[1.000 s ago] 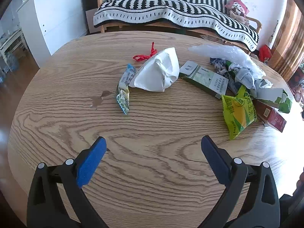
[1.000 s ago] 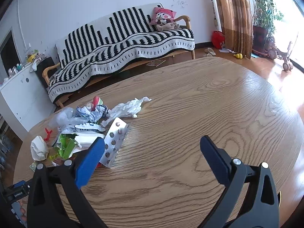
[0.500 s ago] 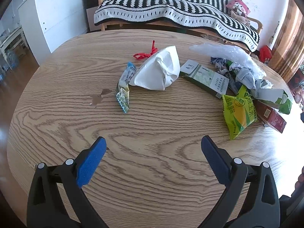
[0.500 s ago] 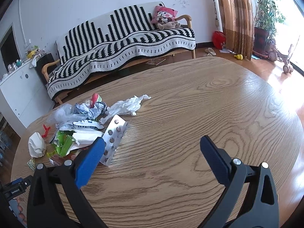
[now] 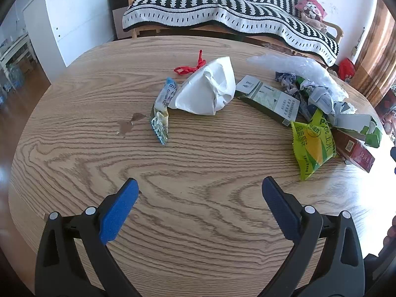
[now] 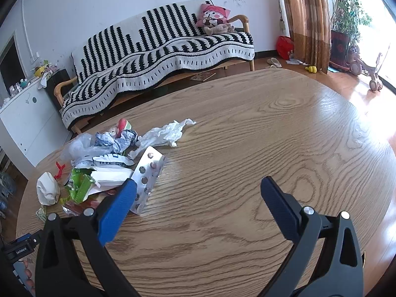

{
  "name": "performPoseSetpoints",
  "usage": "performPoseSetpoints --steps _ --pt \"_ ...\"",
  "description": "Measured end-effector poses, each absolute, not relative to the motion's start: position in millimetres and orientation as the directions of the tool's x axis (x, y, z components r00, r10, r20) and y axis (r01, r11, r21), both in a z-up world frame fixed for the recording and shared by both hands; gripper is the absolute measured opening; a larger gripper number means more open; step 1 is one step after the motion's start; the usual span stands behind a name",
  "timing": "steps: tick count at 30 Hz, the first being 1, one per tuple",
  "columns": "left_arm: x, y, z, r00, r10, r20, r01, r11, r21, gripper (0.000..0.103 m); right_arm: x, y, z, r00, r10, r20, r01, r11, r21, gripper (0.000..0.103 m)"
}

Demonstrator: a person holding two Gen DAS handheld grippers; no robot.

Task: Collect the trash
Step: 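Move both grippers toward the trash on the table, then grasp the blue snack wrapper with the left gripper while the right grasps the silver blister pack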

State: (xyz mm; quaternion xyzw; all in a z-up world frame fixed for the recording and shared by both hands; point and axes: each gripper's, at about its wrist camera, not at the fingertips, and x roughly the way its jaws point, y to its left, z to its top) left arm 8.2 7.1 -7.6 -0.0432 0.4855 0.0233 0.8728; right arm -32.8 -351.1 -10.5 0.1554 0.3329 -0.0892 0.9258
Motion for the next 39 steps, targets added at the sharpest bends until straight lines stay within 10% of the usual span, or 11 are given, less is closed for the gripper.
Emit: performPoseSetpoints --steps 16,39 --pt "35.4 30.4 16.4 0.628 -0.093 -0.773 -0.09 0.977 -0.191 0.097 -12.3 -352.8 -28.6 0.751 0.011 -0.661 0.273 0.906 0.325 0.097" --pt "74.3 69.4 -24.0 0.546 0.095 -0.833 -0.077 0.995 0.063 0.097 20.7 -358.5 -46.2 0.717 0.101 -0.689 0.215 0.909 0.357 0.097"
